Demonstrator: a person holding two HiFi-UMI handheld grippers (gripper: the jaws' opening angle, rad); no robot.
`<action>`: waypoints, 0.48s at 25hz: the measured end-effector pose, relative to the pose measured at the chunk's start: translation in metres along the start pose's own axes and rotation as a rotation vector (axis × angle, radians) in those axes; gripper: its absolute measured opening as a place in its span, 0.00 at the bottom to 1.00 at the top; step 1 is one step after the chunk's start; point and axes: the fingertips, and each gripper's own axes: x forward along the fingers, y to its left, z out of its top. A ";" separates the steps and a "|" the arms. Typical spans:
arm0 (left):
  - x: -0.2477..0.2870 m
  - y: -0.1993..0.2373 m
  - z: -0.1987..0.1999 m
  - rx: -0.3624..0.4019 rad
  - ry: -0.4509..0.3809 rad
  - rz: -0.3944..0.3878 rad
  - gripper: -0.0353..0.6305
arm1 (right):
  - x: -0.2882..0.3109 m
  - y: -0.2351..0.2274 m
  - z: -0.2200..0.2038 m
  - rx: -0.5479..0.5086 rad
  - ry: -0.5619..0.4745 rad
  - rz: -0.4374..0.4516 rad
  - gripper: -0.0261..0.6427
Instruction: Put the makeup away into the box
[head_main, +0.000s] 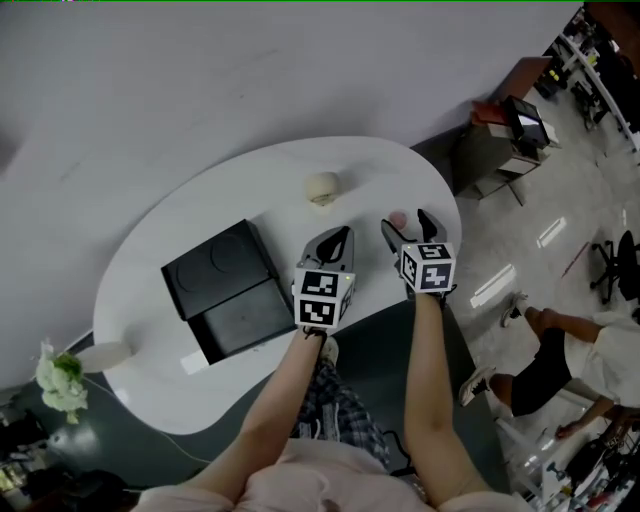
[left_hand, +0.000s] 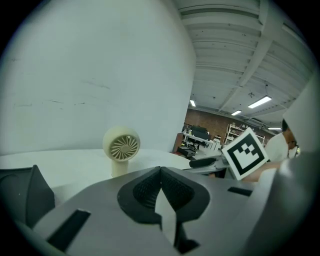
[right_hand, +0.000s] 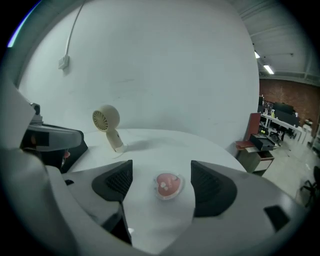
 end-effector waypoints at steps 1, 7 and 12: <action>0.000 0.000 -0.002 -0.002 0.004 0.000 0.09 | 0.004 -0.002 -0.004 -0.008 0.024 -0.004 0.59; 0.002 0.003 -0.010 -0.013 0.021 0.001 0.09 | 0.019 -0.007 -0.021 -0.013 0.135 -0.005 0.56; 0.003 0.002 -0.017 -0.015 0.036 -0.004 0.09 | 0.028 -0.008 -0.033 -0.009 0.213 -0.005 0.54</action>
